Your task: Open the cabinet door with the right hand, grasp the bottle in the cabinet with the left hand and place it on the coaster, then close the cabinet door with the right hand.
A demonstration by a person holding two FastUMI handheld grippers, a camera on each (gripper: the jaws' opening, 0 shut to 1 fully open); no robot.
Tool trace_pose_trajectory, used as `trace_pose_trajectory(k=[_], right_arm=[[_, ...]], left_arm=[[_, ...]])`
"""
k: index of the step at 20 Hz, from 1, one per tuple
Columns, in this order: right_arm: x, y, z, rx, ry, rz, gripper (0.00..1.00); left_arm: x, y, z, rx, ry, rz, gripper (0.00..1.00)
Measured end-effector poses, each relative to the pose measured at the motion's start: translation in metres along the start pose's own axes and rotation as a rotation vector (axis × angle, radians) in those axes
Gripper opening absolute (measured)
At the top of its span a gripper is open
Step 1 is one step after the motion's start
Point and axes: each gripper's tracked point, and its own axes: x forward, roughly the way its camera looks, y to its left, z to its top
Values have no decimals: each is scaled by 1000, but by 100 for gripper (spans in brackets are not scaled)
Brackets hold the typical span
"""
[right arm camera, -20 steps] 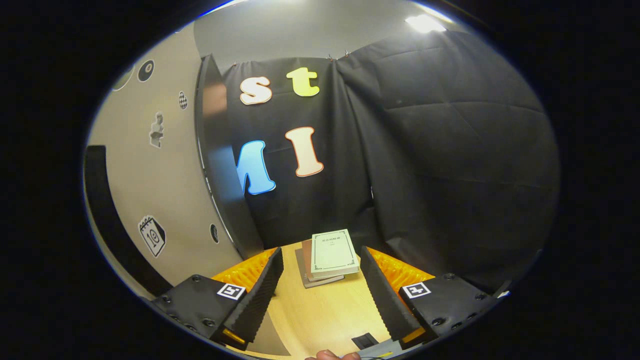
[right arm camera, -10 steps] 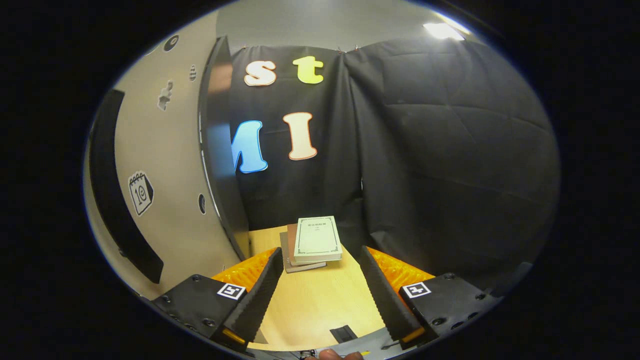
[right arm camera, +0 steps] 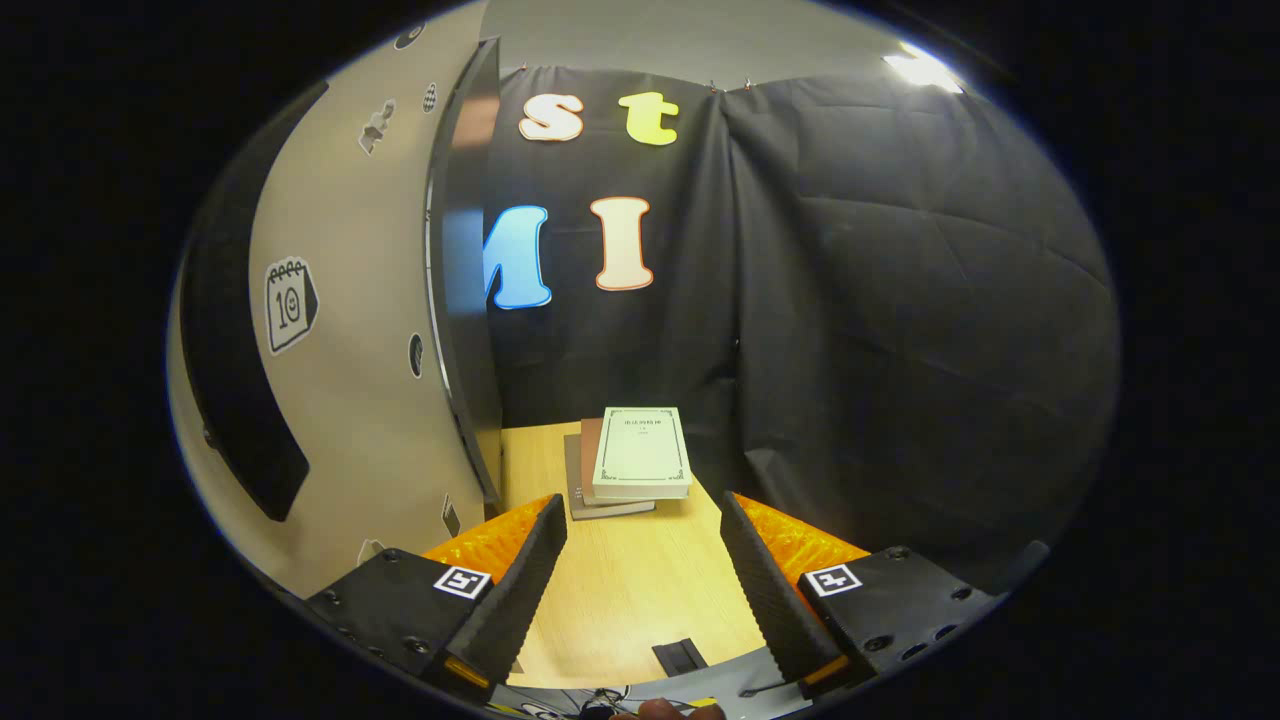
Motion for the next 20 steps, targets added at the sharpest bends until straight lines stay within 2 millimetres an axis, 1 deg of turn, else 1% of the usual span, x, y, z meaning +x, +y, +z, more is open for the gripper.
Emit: trace_pose_trajectory(k=[1, 4, 5, 6, 9, 10, 12, 14, 16, 17, 20], right_arm=[[0, 2, -4, 4, 13, -1, 98], [0, 15, -2, -59, 5, 13, 98], [1, 17, -4, -74, 5, 21, 98], [1, 20, -5, -73, 9, 32, 98], [2, 31, -12, -55, 37, 69, 98], [2, 34, -13, -57, 45, 77, 98], [-3, 36, -12, -65, 34, 82, 98], [-3, 39, -16, -71, 38, 86, 98], [-5, 39, -15, -57, 38, 83, 98], [-6, 41, -15, -47, 39, 83, 98], [-11, 44, -10, -17, 32, 85, 98]], left_arm=[[-1, -2, -1, -12, 0, -1, 72], [-1, -7, -9, 0, 17, -11, 72], [-3, -5, -8, 13, 11, -15, 72], [1, -5, -5, 21, 8, -22, 72], [-3, -6, -12, 22, 31, -33, 72], [-5, -5, -13, 13, 36, -33, 75], [-5, -6, -12, -7, 42, -29, 75], [-8, -8, -14, -28, 51, -24, 75], [-9, -9, -15, -35, 63, -26, 75], [-11, -8, -16, -33, 67, -27, 78], [-13, -7, -15, -47, 82, -33, 74]])
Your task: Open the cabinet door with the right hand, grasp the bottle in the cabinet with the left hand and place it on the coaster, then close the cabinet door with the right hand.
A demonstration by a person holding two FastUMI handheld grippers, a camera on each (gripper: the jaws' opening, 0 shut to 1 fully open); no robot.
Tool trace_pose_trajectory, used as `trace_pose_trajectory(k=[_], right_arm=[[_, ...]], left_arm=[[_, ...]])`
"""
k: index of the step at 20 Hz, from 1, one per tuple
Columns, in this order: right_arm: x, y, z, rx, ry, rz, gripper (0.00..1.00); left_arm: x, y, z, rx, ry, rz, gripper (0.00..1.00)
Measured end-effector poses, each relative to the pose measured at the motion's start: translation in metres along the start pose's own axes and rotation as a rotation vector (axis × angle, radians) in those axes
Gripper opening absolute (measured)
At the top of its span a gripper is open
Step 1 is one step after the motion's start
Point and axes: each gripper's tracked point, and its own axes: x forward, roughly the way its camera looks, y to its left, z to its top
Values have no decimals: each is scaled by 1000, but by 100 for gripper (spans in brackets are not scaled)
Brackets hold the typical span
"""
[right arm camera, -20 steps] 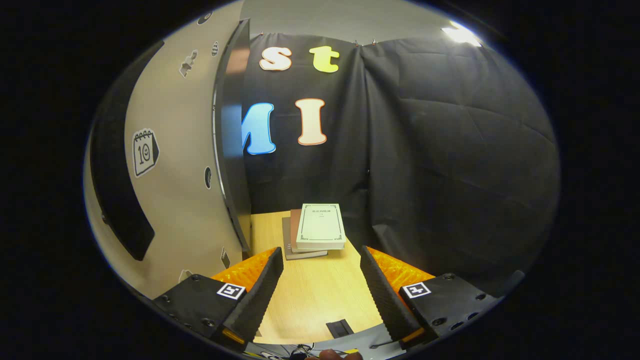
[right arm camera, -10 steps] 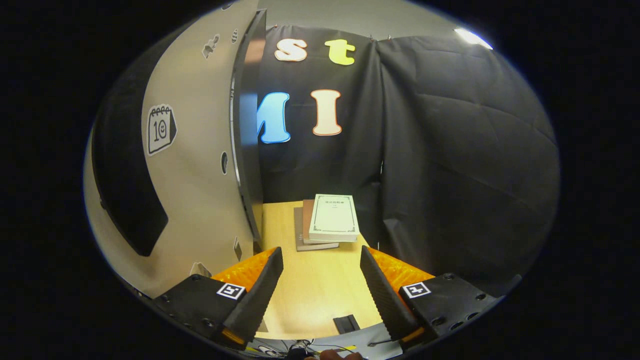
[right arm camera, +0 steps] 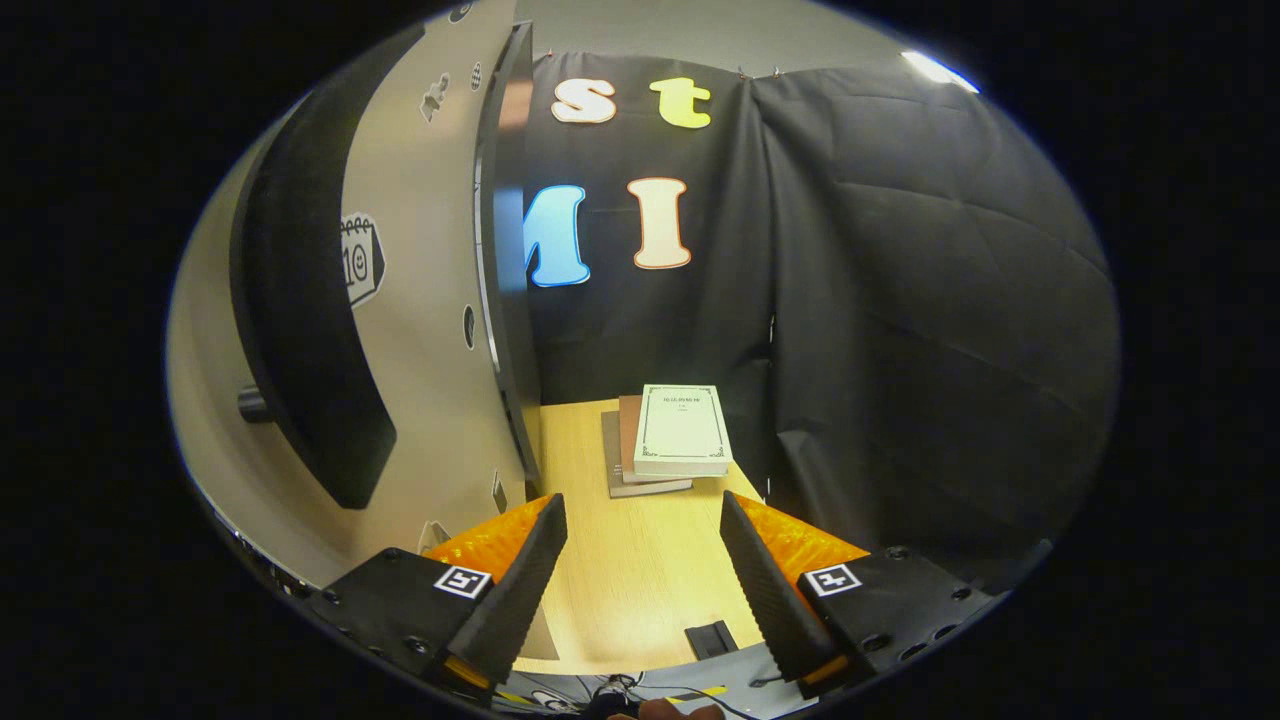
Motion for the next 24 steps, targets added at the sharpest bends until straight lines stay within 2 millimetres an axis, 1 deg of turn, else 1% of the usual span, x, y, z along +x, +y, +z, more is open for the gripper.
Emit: trace_pose_trajectory(k=[1, 2, 4, 7, 8, 9, 12, 13, 14, 15, 17, 18, 19, 20, 22, 23, 24], right_arm=[[-2, 0, 2, 8, -7, -3, 98], [-5, 0, 4, 15, -15, -5, 98], [-9, -3, 6, 29, -29, -12, 98], [-15, -11, 11, 72, -50, -23, 98], [-17, -16, 16, 98, -62, -33, 93], [-19, -20, 22, 121, -76, -37, 98], [-27, -37, 39, 150, -133, -54, 98], [-29, -43, 42, 156, -150, -62, 98], [-30, -48, 46, 166, -164, -64, 92], [-31, -52, 50, 180, -178, -65, 98], [-35, -62, 57, 213, -207, -62, 98], [-36, -66, 62, 233, -220, -56, 98], [-38, -70, 64, 254, -232, -42, 92], [-39, -74, 68, 272, -242, -27, 98], [-41, -83, 72, 299, -255, 1, 98], [-41, -88, 73, 304, -260, 14, 98], [-42, -95, 74, 303, -271, 21, 98]], left_arm=[[-3, -1, -1, -9, 6, 2, 75], [-5, 0, 5, -11, -3, 10, 75], [-4, 0, 13, -3, -30, 4, 88], [-5, 0, 25, -2, -61, -12, 87], [-7, 1, 31, -8, -72, -11, 88], [-6, 0, 37, -9, -87, -14, 86], [-8, 2, 58, 1, -123, -16, 87], [-11, 3, 64, 2, -131, -12, 87], [-14, 3, 73, 2, -140, -10, 87], [-17, 4, 79, 1, -147, -3, 86], [-21, 3, 88, -5, -147, 7, 87], [-24, 2, 92, -8, -145, 11, 85], [-27, 2, 95, -5, -132, 25, 87], [-31, 1, 99, 0, -124, 30, 87], [-38, -1, 106, -1, -102, 48, 87], [-42, -3, 109, -7, -91, 52, 85], [-47, -9, 115, -19, -86, 45, 87]])
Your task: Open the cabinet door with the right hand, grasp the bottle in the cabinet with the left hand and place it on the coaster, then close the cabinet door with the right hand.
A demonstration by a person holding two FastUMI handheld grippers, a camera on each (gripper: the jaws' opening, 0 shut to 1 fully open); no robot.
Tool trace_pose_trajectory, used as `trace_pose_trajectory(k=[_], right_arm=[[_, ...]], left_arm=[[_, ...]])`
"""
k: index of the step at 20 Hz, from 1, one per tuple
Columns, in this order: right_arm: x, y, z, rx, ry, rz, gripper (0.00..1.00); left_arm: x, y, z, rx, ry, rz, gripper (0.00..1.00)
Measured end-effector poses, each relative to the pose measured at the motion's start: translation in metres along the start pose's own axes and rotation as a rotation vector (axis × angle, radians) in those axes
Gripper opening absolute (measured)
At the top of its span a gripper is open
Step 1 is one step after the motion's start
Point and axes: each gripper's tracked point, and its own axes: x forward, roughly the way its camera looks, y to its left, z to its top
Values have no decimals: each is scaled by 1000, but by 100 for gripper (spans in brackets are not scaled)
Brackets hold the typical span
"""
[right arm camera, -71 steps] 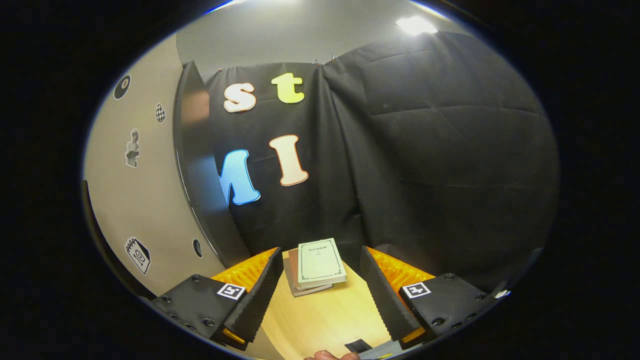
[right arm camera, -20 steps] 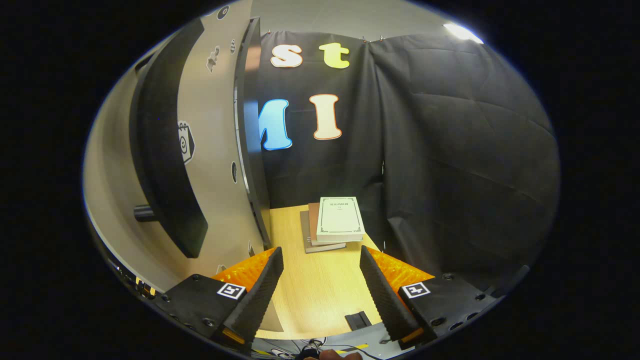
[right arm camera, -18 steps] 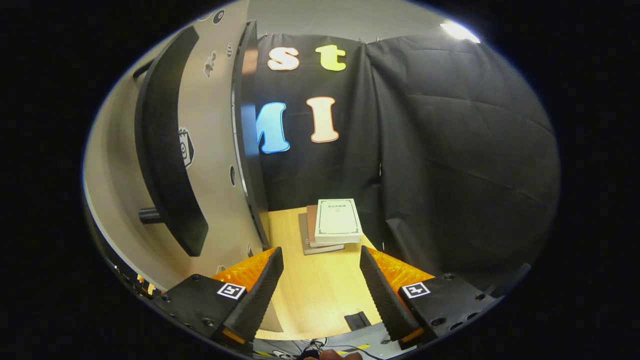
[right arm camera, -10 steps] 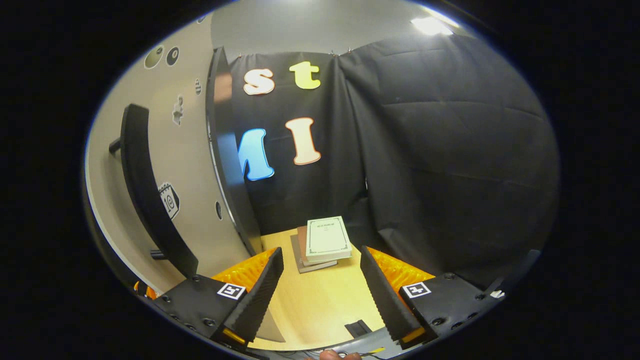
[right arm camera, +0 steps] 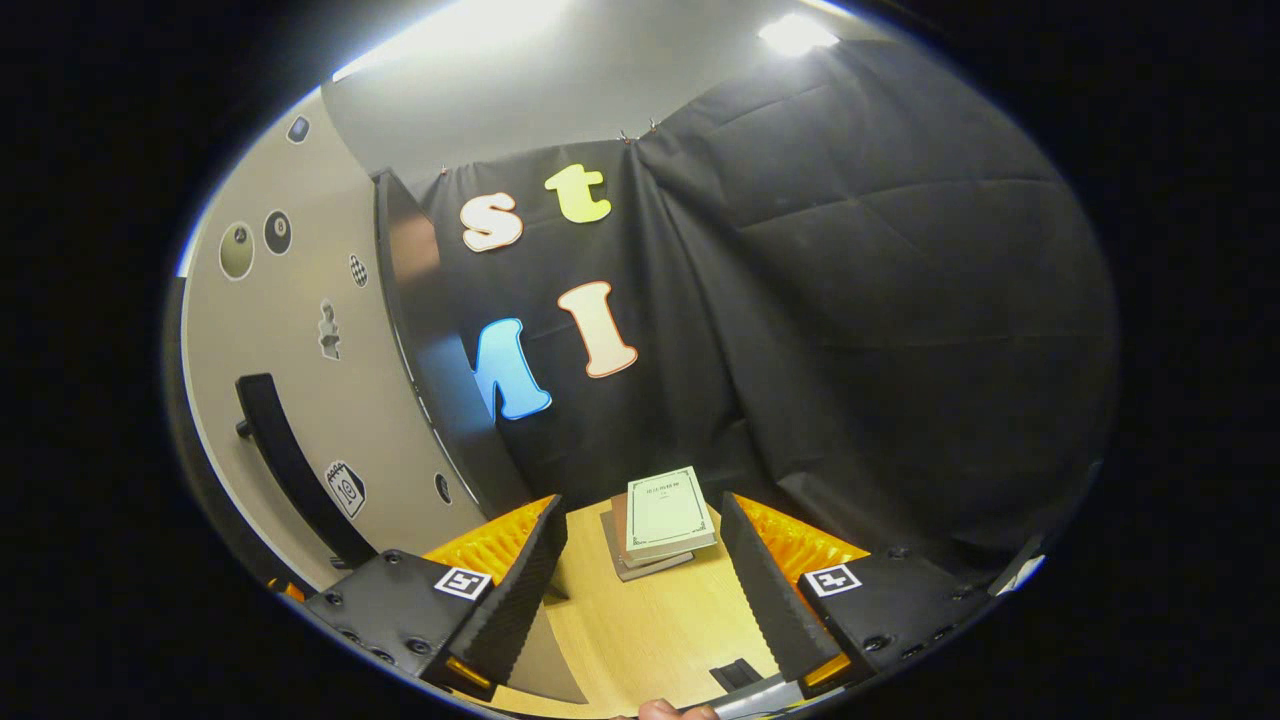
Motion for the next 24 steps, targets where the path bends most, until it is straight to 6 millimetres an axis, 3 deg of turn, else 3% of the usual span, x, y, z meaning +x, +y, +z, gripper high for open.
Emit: trace_pose_trajectory(k=[3, 9, 14, 15, 20, 24], right_arm=[[6, -17, -10, -17, 23, 19, 98], [12, -5, -20, -101, 73, 156, 98], [7, 27, -7, -164, 90, 312, 98], [4, 36, -2, -163, 84, 343, 98], [-10, 98, 18, -153, 53, 504, 98], [-15, 114, 31, -185, 0, 506, 98]], left_arm=[[-10, -21, 13, -51, 13, -5, 87], [-35, -54, 40, -120, 47, -38, 87], [-47, -50, 45, -103, 98, 27, 85], [-48, -49, 47, -104, 97, 45, 89], [-46, -40, 52, -57, 79, 78, 87], [-34, -30, 61, -79, 10, 91, 85]])
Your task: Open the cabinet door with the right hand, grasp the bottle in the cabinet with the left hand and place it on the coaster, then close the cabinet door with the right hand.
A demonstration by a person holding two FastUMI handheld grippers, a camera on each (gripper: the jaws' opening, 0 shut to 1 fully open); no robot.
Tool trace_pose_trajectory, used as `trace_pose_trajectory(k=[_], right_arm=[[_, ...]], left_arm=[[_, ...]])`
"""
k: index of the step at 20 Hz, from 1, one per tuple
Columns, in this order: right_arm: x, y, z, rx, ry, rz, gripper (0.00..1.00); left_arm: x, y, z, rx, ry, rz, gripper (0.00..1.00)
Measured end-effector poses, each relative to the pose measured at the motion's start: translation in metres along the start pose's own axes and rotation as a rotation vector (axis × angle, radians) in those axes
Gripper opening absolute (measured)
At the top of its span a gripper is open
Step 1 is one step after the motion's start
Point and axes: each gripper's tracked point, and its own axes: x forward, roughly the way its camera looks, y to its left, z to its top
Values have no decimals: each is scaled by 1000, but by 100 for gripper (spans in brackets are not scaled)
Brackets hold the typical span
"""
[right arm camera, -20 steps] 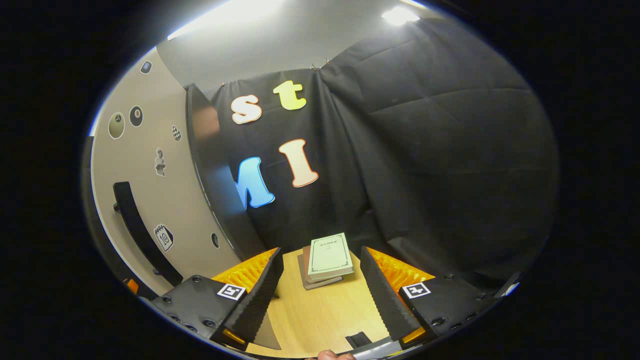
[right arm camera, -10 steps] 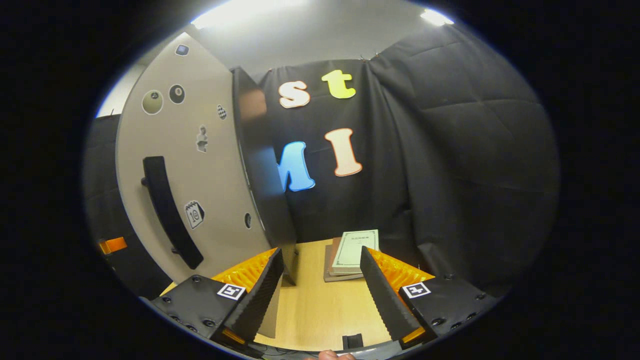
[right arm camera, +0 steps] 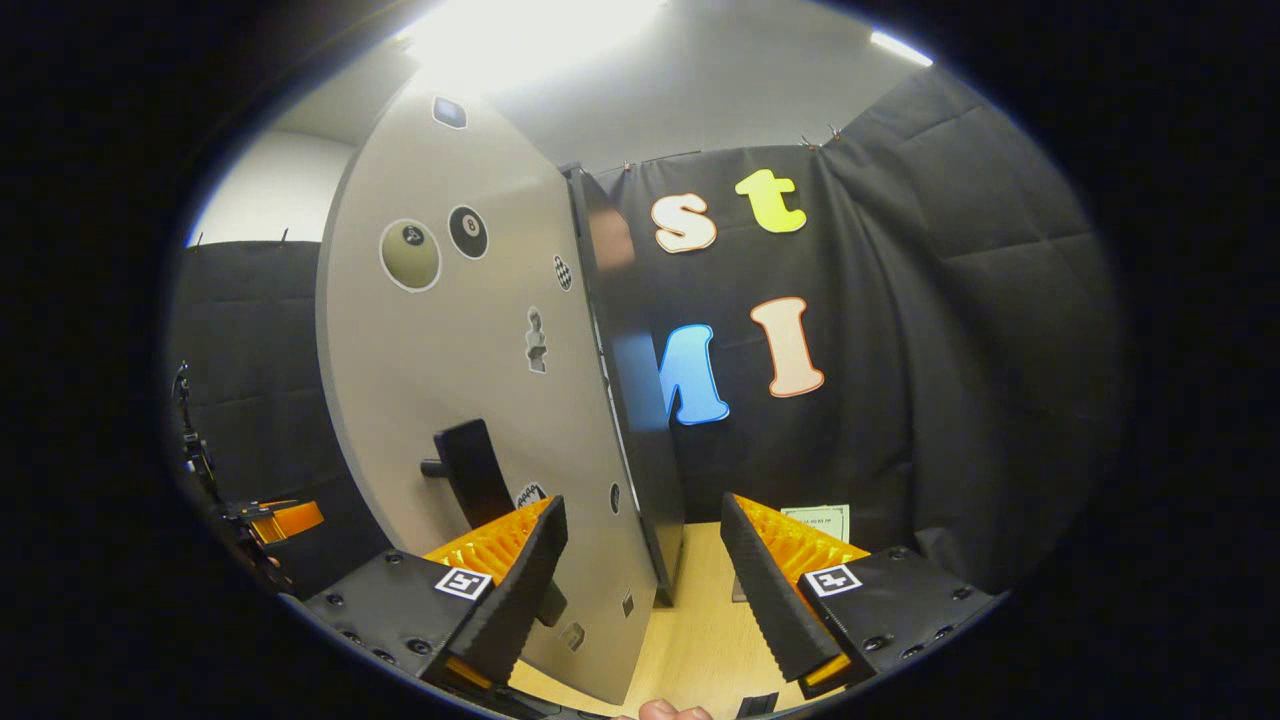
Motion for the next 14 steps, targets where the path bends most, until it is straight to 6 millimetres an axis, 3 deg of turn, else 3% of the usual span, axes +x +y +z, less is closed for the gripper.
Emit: trace_pose_trajectory(k=[4, 7, 9, 14], right_arm=[[-5, 3, 1, 9, -12, -99, 97], [-7, 15, 3, -69, -28, -143, 97], [-8, 28, 1, -111, -24, -157, 97], [2, 77, -17, -40, 6, -116, 97]], left_arm=[[1, 9, -7, -16, 33, -29, 87], [7, 28, -6, -10, 28, 9, 86], [14, 40, -2, 5, 2, 34, 85], [26, 42, -2, -5, 3, -22, 86]])
